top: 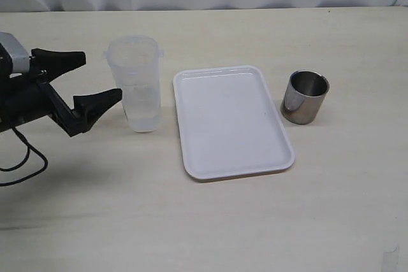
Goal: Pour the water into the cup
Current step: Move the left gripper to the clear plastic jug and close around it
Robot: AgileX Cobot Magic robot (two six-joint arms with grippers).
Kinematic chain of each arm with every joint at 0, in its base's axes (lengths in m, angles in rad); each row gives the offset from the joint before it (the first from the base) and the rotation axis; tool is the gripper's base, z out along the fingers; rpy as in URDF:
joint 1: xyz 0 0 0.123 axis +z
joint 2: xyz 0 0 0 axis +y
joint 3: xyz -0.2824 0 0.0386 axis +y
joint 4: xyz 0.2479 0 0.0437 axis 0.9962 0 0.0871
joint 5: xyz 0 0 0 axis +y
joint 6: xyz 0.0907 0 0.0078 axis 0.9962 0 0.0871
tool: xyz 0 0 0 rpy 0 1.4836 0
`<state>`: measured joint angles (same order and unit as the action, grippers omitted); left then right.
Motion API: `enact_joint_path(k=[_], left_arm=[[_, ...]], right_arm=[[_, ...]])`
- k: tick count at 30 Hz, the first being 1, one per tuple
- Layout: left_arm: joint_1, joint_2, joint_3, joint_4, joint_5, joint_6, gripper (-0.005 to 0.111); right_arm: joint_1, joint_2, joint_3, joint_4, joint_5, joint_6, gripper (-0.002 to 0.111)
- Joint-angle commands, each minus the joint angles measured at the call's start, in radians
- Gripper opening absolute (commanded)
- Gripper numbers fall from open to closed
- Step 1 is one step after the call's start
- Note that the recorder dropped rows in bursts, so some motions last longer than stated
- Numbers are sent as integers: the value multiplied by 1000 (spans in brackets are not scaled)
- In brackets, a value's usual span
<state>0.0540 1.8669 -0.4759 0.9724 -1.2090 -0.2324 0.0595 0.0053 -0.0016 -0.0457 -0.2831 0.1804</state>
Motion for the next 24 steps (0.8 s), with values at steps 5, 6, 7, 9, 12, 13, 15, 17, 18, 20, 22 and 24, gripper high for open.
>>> enact_joint_path(k=[5, 6, 7, 9, 12, 13, 15, 17, 18, 20, 22, 24], left_arm=[[-9, 152, -125, 95, -12, 7, 100], [-9, 166, -137, 116, -12, 7, 100], [-9, 177, -146, 125, -12, 7, 100], [-19, 202, -170, 137, -12, 7, 100], [-45, 237, -209, 133, -12, 10, 100], [-51, 250, -223, 133, -12, 10, 100], [-70, 271, -249, 133, -12, 10, 100], [-82, 286, -271, 133, -12, 10, 100], [-90, 291, -282, 133, -12, 10, 100], [-95, 306, -299, 133, -12, 10, 100], [-106, 318, -317, 131, -12, 10, 100], [-116, 328, -338, 133, -12, 10, 100]], right_arm=[[1, -5, 2, 4, 26, -12, 81], [1, -5, 2, 4, 26, -12, 81], [1, -5, 2, 4, 26, -12, 81], [1, -5, 2, 4, 26, -12, 81], [1, -5, 2, 4, 26, -12, 81], [1, -5, 2, 4, 26, -12, 81], [1, -5, 2, 0, 26, -12, 81], [1, -5, 2, 0, 28, -12, 81], [1, -5, 2, 0, 28, -12, 81], [1, -5, 2, 0, 33, -12, 81], [1, -5, 2, 0, 35, -12, 81], [1, -5, 2, 0, 35, -12, 81]])
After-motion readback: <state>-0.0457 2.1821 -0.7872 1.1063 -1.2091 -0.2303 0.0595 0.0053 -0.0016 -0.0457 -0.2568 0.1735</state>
